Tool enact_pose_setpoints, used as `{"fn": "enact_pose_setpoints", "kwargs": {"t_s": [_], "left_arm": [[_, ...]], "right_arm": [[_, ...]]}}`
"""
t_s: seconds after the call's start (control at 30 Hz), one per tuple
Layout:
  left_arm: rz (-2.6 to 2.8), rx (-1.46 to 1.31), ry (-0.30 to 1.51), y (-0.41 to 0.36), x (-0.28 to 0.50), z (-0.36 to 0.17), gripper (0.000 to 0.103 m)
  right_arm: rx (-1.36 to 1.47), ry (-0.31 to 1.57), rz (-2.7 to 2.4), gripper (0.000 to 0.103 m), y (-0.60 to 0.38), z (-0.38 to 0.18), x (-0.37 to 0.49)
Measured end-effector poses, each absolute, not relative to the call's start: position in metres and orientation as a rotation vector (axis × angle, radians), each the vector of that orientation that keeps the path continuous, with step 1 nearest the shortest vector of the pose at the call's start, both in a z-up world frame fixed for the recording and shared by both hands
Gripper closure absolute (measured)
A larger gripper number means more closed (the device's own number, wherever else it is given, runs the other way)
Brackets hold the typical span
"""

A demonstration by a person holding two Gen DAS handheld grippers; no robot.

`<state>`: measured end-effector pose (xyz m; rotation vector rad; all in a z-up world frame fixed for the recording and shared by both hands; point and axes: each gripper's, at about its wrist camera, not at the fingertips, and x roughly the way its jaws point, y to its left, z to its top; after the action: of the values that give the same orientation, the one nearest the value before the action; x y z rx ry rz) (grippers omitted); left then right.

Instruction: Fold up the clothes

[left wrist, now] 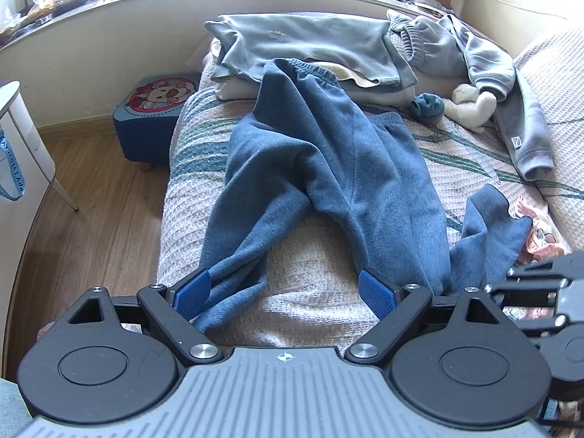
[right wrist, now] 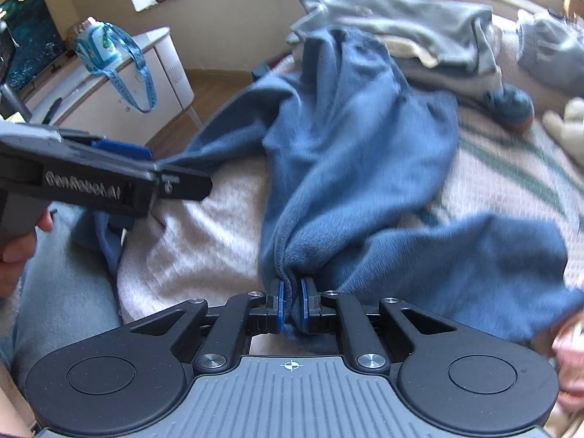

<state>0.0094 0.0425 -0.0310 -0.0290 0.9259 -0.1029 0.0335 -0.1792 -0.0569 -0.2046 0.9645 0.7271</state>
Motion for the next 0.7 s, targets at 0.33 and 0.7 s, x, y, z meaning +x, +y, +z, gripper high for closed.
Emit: {"fn": "enact_pose_setpoints", "kwargs": {"t_s": [0.33,0.7], "left_arm": [[-0.096,-0.024,0.934,0.0431,0.0078,-0.0320,0.015],[-0.098,-0.023,0.939,0.0420,0.0079,-0.0332,0.015]], "right_arm": [[-0.198,0.955,0.707,0.091,-0.1749,-0.0590,0.0398],[-0.193,0.958,0.698,0.091,-0.1777,-0.0605,0.0402]]}}
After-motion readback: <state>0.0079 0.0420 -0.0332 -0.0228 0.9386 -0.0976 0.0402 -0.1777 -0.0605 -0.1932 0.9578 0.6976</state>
